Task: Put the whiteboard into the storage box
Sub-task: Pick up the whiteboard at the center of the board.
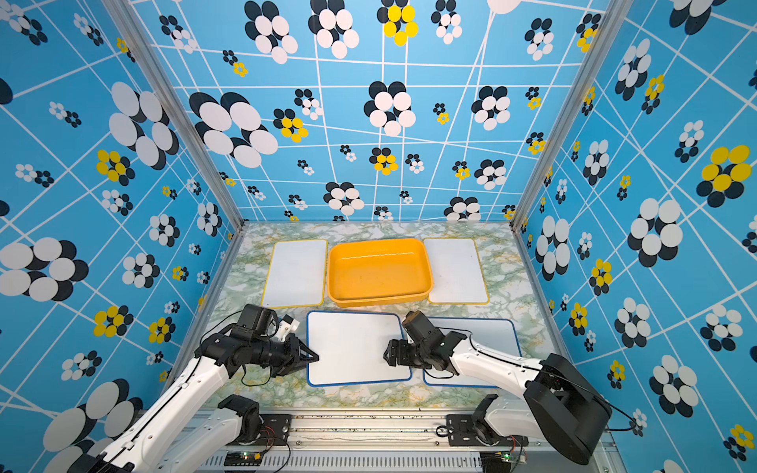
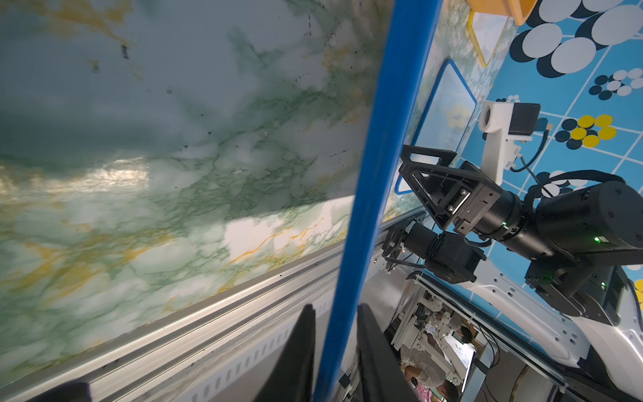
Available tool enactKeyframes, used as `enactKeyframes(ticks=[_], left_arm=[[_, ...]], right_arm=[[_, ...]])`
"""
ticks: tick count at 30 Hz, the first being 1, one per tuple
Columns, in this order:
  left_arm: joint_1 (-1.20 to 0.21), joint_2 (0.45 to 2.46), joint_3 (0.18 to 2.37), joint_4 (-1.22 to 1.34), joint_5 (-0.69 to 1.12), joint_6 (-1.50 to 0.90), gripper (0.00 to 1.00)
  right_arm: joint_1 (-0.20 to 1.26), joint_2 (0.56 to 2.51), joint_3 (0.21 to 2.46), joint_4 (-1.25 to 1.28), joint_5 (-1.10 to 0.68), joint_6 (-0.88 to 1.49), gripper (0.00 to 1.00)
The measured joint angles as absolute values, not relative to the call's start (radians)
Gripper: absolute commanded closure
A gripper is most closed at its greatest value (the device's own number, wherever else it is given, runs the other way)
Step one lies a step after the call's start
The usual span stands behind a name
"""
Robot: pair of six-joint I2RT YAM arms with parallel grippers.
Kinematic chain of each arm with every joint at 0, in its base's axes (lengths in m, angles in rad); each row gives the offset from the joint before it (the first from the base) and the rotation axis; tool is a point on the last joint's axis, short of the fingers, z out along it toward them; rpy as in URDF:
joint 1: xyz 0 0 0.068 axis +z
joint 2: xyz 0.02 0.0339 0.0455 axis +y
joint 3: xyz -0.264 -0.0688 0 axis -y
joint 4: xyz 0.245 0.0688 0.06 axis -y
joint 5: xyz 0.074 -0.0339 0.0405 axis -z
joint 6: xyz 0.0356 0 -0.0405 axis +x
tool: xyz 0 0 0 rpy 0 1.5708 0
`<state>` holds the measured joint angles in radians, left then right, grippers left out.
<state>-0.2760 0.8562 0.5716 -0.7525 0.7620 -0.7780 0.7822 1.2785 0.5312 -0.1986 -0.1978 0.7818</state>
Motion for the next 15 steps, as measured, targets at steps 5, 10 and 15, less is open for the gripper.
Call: enactKeyframes(ticks=[5, 10, 15], left_arm=[[-0.276, 0.852, 0.578, -0.737, 0.802, -0.756, 0.88], [-0.276, 0.852, 0.592, -0.741, 0.805, -0.739, 0.91], [-0.276, 0.854, 0.636, -0.791, 0.793, -0.702, 1.0]], right_arm=[[0.781, 1.281, 0.534, -0.199, -0.199, 0.782, 0.12], [0.78, 1.281, 0.534, -0.199, -0.2, 0.782, 0.1], [0.778, 1.28, 0.535, -0.2, -0.216, 0.782, 0.09]])
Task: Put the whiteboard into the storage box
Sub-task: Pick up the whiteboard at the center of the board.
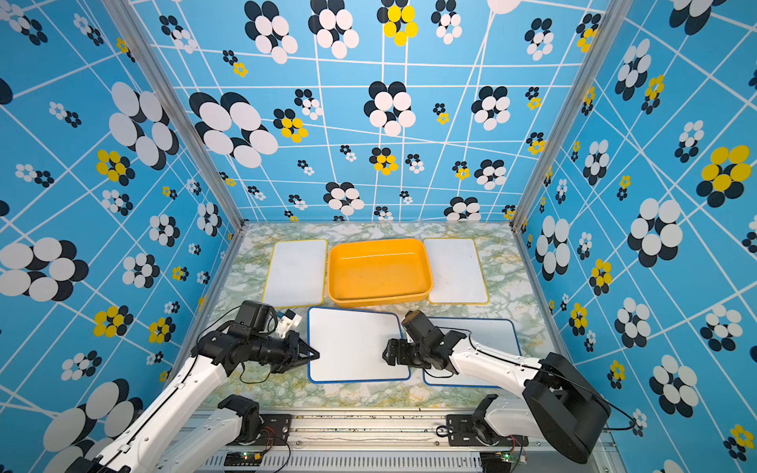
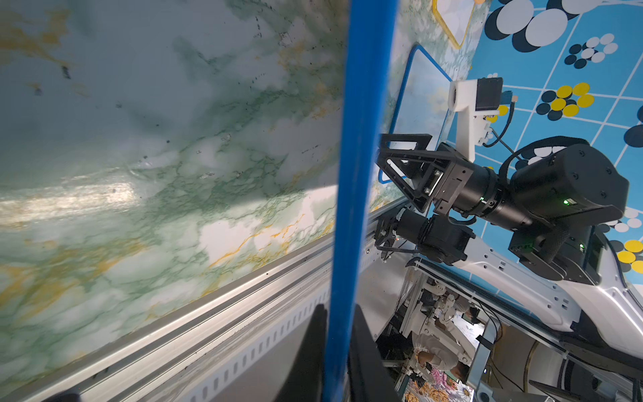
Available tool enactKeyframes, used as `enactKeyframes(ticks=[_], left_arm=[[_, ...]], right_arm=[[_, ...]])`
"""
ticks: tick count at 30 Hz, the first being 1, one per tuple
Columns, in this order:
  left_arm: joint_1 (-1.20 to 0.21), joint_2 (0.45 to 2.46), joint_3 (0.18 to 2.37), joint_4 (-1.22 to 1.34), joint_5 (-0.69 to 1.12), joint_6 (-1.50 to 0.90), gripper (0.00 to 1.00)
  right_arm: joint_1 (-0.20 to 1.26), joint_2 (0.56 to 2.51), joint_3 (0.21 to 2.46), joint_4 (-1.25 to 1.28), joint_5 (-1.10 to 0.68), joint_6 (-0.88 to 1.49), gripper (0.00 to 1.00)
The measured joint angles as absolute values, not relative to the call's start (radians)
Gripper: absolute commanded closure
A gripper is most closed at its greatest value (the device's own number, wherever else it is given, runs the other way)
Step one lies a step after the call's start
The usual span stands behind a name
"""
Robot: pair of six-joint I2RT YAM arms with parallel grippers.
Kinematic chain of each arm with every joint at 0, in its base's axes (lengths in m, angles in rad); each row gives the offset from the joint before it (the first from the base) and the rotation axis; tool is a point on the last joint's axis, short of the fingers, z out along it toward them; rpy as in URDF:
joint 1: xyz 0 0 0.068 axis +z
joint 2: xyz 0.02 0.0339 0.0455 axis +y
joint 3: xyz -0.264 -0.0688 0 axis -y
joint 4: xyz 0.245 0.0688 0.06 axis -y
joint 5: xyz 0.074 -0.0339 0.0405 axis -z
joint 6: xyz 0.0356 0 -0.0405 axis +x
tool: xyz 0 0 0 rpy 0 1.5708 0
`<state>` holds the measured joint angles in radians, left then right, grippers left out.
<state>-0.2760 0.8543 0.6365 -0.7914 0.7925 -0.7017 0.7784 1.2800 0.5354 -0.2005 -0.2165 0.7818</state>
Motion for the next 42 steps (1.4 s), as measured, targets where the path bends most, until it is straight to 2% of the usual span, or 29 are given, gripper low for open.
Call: enactKeyframes(ticks=[10, 24, 31, 42], left_arm=[[-0.276, 0.864, 0.754, -0.912, 0.754, -0.665, 1.0], [-0.278, 0.868, 0.984, -1.157, 0.667, -0.626, 1.0], [-0.319, 0.916, 1.209, -1.278, 0.612, -0.593, 1.0], [-0.375, 1.008, 1.483, -1.295, 0.593, -0.572, 1.0]], right_arm=[[0.779, 1.192, 0.555, -0.381, -0.203, 0.747, 0.07], [0.735, 1.014, 0.699, -0.559, -0.059, 0.663, 0.05], [0.701, 1.01, 0.795, -0.622, 0.055, 0.586, 0.04], [0.679, 1.013, 0.847, -0.625, 0.212, 0.51, 0.01]])
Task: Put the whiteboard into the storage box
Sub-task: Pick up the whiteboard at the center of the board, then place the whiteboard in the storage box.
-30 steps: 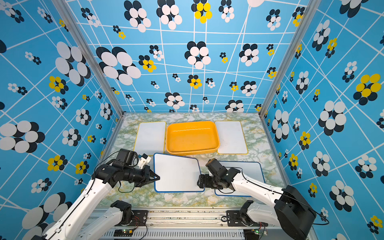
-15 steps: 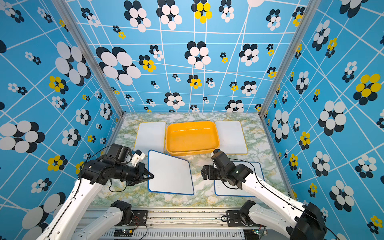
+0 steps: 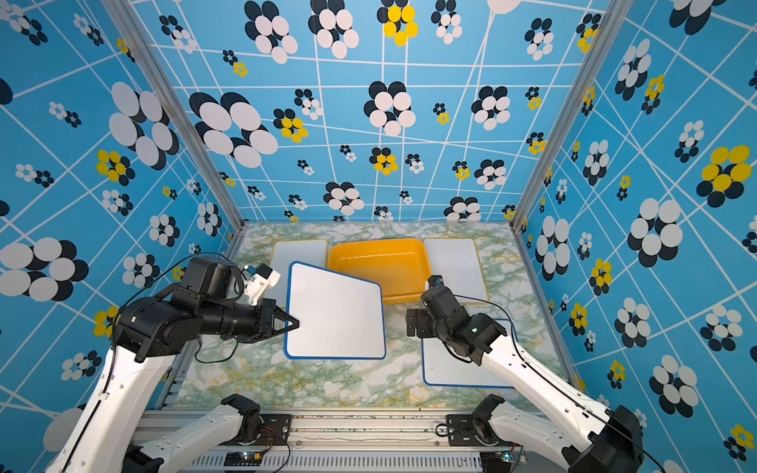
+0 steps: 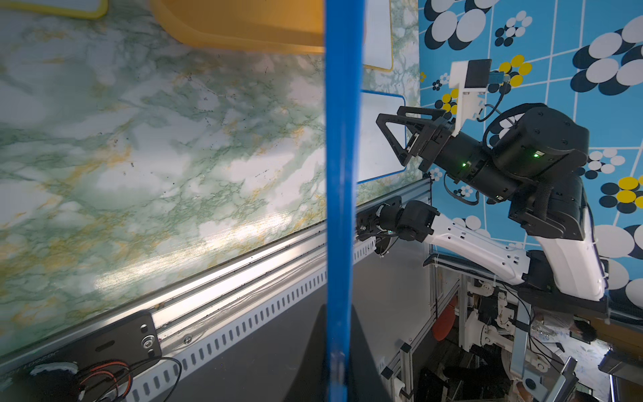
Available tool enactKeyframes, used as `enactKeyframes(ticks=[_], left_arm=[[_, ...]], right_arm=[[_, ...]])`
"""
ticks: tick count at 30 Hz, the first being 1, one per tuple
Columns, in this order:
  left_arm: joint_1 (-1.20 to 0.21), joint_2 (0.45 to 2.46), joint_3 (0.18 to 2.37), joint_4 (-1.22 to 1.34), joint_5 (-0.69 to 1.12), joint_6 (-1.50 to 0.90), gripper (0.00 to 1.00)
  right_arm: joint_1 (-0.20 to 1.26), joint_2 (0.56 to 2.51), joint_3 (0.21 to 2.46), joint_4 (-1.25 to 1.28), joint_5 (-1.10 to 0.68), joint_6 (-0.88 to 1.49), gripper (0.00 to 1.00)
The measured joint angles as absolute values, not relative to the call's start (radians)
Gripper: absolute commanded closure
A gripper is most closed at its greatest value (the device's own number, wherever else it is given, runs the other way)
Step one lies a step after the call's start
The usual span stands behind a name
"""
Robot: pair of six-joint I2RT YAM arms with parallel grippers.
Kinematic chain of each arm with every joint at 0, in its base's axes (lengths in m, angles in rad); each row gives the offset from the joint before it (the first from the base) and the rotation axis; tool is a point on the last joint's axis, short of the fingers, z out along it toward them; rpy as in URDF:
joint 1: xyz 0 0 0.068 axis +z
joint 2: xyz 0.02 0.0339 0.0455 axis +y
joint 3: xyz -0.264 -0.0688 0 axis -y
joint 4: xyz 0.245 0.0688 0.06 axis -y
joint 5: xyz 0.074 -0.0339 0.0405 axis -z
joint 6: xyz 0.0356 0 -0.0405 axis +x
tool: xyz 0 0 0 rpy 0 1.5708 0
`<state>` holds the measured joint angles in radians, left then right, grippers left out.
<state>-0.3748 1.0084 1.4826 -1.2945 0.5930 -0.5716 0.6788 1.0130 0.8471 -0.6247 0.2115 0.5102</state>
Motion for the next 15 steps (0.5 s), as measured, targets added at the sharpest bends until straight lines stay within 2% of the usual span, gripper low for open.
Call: enactKeyframes(ticks=[7, 15], left_arm=[[-0.375, 1.141, 1.541, -1.184, 0.587, -0.567, 1.0], [-0.371, 1.372, 1.66, -1.023, 0.599, -0.567, 1.0]], right_arm=[[0.653, 0.958, 0.847, -0.602, 0.304, 0.453, 0.01], [0.632, 0.989, 0.877, -0.591, 0.321, 0.38, 0.01]])
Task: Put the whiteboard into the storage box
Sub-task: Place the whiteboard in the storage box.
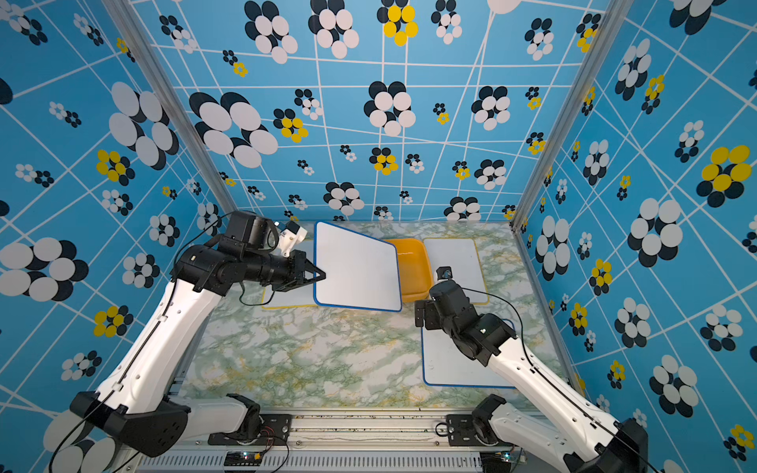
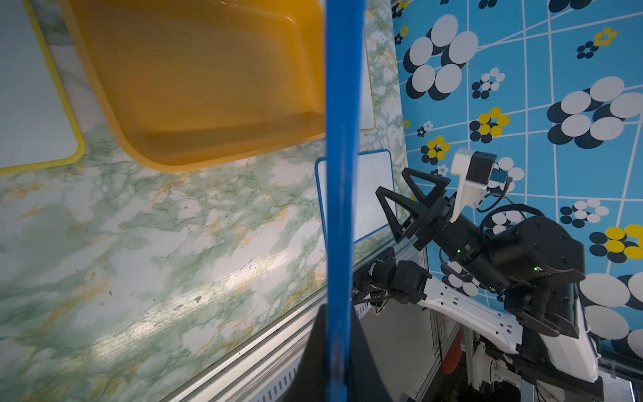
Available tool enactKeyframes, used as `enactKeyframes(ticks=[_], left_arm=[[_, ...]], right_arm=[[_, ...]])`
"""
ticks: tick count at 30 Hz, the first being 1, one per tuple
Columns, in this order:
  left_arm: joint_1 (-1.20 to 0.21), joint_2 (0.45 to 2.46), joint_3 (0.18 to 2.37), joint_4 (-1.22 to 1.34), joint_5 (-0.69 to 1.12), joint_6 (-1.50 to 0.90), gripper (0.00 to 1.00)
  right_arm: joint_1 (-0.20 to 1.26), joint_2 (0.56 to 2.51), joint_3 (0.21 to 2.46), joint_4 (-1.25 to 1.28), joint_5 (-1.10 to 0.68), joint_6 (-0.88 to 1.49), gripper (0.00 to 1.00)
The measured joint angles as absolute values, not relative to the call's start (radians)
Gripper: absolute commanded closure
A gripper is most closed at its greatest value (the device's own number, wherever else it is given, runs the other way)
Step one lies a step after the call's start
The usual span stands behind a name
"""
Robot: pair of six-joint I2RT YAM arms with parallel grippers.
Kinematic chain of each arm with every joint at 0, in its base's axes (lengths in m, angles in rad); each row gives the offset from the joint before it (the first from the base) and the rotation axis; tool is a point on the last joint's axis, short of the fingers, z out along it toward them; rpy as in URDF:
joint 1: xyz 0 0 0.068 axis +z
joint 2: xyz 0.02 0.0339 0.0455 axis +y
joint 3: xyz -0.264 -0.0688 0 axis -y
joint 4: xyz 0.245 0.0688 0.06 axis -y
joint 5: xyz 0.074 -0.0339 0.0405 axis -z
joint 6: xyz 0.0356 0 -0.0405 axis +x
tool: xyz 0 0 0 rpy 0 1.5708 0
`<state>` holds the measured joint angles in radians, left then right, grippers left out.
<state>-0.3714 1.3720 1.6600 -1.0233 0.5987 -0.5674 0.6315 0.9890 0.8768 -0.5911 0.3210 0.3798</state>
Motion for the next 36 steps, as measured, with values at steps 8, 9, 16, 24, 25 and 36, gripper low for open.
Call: enactKeyframes(ticks=[8, 9, 16, 24, 25, 36], left_arm=[[-0.335, 1.572, 1.783, -0.948, 0.653, -0.568, 1.0], [-0.328, 1.593, 1.787, -0.935, 0.662, -0.569, 1.0], [-0.293, 1.726, 1.788, -0.867, 0.714, -0.591, 1.0], [-0.292, 1.823, 1.789, -0.826, 0.745, -0.602, 1.0], [-0.292, 1.831, 1.789, -0.822, 0.749, -0.603, 1.0], [-0.27, 1.894, 1.768, -0.747, 0.805, -0.62, 1.0]], right_arm=[[0.606, 1.007, 0.884, -0.592, 0.332, 0.327, 0.01], [0.601, 1.007, 0.884, -0.593, 0.332, 0.323, 0.01], [0.579, 1.007, 0.888, -0.595, 0.331, 0.299, 0.01], [0.551, 1.026, 0.895, -0.595, 0.304, 0.299, 0.01], [0.549, 1.032, 0.898, -0.596, 0.299, 0.299, 0.01], [0.546, 1.046, 0.905, -0.596, 0.276, 0.299, 0.01]])
